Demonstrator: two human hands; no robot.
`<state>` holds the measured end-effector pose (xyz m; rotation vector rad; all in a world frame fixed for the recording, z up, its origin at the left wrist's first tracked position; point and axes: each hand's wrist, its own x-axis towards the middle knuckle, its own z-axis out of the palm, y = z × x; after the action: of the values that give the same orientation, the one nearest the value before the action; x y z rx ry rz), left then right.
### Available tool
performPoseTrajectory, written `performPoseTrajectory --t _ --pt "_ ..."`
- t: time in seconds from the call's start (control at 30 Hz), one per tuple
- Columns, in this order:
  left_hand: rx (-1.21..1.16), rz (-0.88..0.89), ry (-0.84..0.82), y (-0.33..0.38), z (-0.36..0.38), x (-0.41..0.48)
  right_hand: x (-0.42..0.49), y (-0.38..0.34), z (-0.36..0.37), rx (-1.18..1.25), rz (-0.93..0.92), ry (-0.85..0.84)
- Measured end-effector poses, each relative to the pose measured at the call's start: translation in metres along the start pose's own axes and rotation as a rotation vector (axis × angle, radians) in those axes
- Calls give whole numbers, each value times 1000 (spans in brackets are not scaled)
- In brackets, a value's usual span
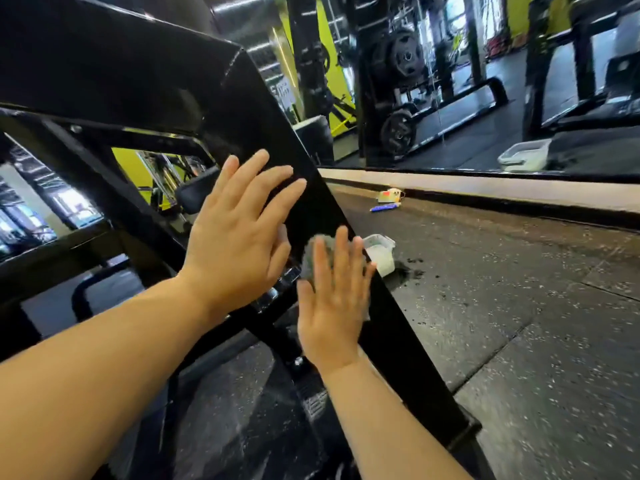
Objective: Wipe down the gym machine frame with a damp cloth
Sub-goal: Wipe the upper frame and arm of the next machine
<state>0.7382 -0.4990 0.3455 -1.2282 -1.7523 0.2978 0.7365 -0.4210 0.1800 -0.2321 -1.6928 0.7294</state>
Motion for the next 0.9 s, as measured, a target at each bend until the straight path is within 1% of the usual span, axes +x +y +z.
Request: performPoseTrajectory --t 0.03,0.07,0.13,0.2,0.23,0.27,0.3,0.37,0.4,0.43,0.47,0.53,0.57,0.6,0.63,0.67,0.7,0.73,0.77,0.8,0.83,0.9 --pt "26 24 -20 0 1 0 -24 27 2 -13 88 22" --pt "53 46 -39 -3 0 0 -45 48 2 -4 242 46" --pt "67 90 -53 -9 -4 3 -65 72 -2 60 664 98" --pt "8 108 -33 -16 -13 6 -41 61 -9 178 1107 132" --pt "-16 99 -18 -19 -17 8 -17 44 -14 232 1228 119" --pt "-12 79 5 -23 -22 10 10 20 -18 254 1202 70" --pt "10 45 29 -28 -27 9 33 -7 -20 251 1050 13" --pt "55 -25 60 -38 -35 6 69 -63 -17 240 592 -46" --pt "55 -43 61 -42 -38 5 83 -85 -14 210 404 -32" --pt "43 -48 51 -45 -40 4 90 -94 -9 154 267 2" --pt "33 -44 38 -47 -41 3 91 -96 -4 96 172 38" --pt "24 -47 28 -50 -42 3 70 -71 7 1 -7 61" --pt "27 -49 27 -50 -41 3 48 -49 9 -26 -50 50" --pt "36 -46 23 -48 -39 3 23 -24 9 -43 -33 35" --pt "45 -43 19 -47 -37 3 -1 -1 5 -45 49 15" --pt "48 -41 14 -46 -36 2 -20 16 -1 -26 197 -1" --pt "50 -38 8 -45 -35 2 -27 24 -6 16 382 17" --pt "51 -36 -2 -43 -34 2 -22 23 -8 66 577 44" --pt "50 -39 -10 -42 -34 1 -5 12 -10 119 731 52" --pt "47 -50 -10 -43 -36 2 19 -11 -11 160 782 54" --pt "38 -61 -4 -43 -37 2 45 -35 -10 161 723 54" --pt "7 -98 31 -42 -39 5 89 -81 -6 119 451 84"
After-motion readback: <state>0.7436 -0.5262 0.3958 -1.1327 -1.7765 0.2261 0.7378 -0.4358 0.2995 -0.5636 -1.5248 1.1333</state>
